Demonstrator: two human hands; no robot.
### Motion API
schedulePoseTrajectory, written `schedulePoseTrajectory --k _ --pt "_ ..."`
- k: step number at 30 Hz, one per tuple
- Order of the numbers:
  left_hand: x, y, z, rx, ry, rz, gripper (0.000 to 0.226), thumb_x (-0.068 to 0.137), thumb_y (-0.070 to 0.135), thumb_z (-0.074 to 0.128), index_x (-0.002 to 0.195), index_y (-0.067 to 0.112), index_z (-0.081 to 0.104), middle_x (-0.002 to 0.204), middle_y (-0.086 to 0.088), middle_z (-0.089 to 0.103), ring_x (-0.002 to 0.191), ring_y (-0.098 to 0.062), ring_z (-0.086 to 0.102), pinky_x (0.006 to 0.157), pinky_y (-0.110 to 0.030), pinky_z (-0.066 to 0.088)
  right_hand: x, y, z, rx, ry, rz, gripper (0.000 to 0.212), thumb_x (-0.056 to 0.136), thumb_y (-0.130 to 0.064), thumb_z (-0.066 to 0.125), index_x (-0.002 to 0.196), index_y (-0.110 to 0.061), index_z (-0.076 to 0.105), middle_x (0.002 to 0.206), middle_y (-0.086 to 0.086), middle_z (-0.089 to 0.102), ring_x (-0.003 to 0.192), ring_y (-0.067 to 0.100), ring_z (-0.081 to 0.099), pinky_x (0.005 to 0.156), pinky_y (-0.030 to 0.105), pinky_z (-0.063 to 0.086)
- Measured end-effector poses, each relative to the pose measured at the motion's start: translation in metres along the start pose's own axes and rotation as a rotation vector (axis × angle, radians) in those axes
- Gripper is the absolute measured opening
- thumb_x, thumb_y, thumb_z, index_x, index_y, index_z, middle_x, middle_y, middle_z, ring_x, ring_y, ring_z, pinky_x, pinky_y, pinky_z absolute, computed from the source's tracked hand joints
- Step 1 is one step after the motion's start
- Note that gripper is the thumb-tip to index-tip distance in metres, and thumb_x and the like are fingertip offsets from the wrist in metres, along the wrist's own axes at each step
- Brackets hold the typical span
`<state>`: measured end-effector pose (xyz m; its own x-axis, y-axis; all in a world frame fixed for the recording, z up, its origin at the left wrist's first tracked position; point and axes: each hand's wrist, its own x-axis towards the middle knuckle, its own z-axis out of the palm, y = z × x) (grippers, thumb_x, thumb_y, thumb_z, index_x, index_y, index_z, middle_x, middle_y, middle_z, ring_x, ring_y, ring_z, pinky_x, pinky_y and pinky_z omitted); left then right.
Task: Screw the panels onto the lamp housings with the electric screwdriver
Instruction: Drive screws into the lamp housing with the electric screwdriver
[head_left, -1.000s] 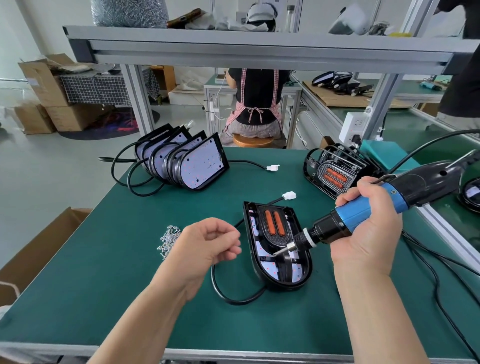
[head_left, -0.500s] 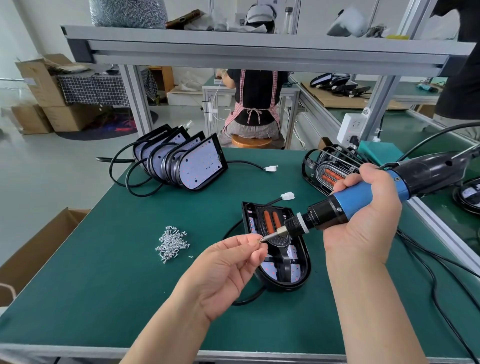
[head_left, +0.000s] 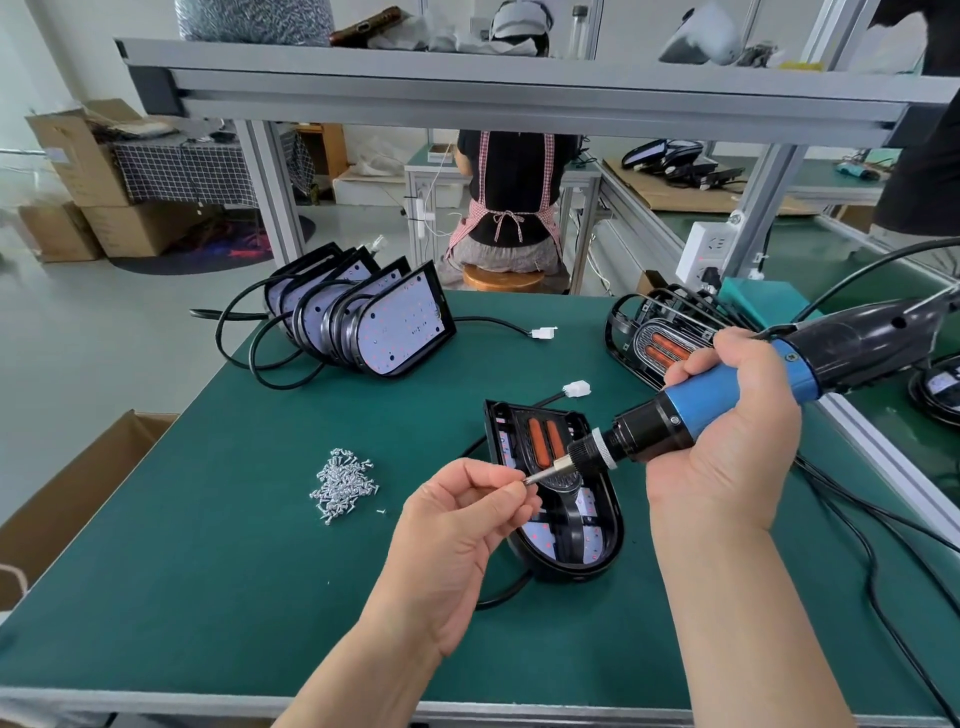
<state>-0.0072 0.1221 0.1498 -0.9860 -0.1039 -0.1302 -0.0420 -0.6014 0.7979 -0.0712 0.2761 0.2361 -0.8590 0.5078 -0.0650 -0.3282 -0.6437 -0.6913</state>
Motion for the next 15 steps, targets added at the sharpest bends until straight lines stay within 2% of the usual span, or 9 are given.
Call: schedulePoseTrajectory --k 4,7,9,11,12,14,15 --pt "-0.003 -0.005 0.001 0.119 -0.001 0.164 0.008 0.07 0.01 0.075 0.077 0.012 0.075 0.08 -0.017 0.071 0.077 -0.022 0.071 0.073 -0.021 0.055 -0.007 -0.005 0.002 -0.034 -0.032 0.009 0.018 0.09 0.003 0.058 0.086 -0.012 0.051 0.059 0.0 0.049 0.051 0.017 0.047 0.058 0.024 0.044" --pt "-0.002 -0.007 0.0 0.183 0.006 0.261 0.012 0.076 0.003 0.073 0.076 0.014 0.075 0.077 -0.015 0.072 0.073 -0.02 0.071 0.072 -0.02 0.055 -0.005 -0.009 0.003 -0.058 -0.021 0.014 0.017 0.091 0.003 0.058 0.087 -0.012 0.05 0.062 0.001 0.048 0.053 0.017 0.047 0.059 0.024 0.044" --pt "-0.001 -0.007 -0.002 0.227 0.004 0.298 0.019 0.081 -0.006 0.07 0.078 0.013 0.075 0.077 -0.015 0.073 0.073 -0.02 0.071 0.072 -0.02 0.055 -0.004 -0.003 -0.002 -0.085 -0.058 0.026 0.009 0.095 -0.004 0.058 0.097 -0.009 0.051 0.076 0.007 0.05 0.067 0.023 0.049 0.07 0.028 0.045" --pt "0.0 -0.007 -0.001 0.255 -0.034 0.311 0.016 0.077 0.001 0.073 0.085 0.014 0.076 0.082 -0.014 0.074 0.077 -0.022 0.071 0.074 -0.021 0.056 -0.003 0.004 -0.007 -0.105 -0.084 0.045 0.016 0.098 -0.015 0.057 0.112 -0.011 0.05 0.097 0.014 0.048 0.086 0.026 0.047 0.081 0.036 0.043" --pt "0.0 -0.007 -0.001 0.27 -0.054 0.31 0.019 0.074 0.007 0.075 0.09 0.017 0.077 0.085 -0.012 0.074 0.081 -0.025 0.071 0.076 -0.022 0.056 -0.003 0.006 -0.008 -0.104 -0.089 0.034 0.02 0.099 -0.016 0.057 0.118 -0.009 0.052 0.102 0.015 0.047 0.09 0.026 0.047 0.083 0.037 0.043" --pt "0.003 -0.006 -0.003 0.301 -0.084 0.298 0.033 0.072 0.009 0.077 0.102 0.023 0.076 0.091 -0.009 0.074 0.09 -0.031 0.071 0.081 -0.023 0.056 -0.003 0.005 -0.006 -0.115 -0.066 0.002 0.026 0.099 -0.011 0.057 0.122 0.001 0.054 0.098 0.016 0.051 0.085 0.025 0.051 0.079 0.034 0.047" --pt "0.005 -0.006 -0.004 0.311 -0.106 0.291 0.04 0.076 0.005 0.079 0.109 0.026 0.074 0.094 -0.009 0.075 0.093 -0.031 0.071 0.082 -0.021 0.055 0.0 0.002 -0.005 -0.123 -0.058 -0.014 0.021 0.098 -0.007 0.058 0.116 0.003 0.055 0.089 0.015 0.053 0.076 0.025 0.052 0.073 0.031 0.048"
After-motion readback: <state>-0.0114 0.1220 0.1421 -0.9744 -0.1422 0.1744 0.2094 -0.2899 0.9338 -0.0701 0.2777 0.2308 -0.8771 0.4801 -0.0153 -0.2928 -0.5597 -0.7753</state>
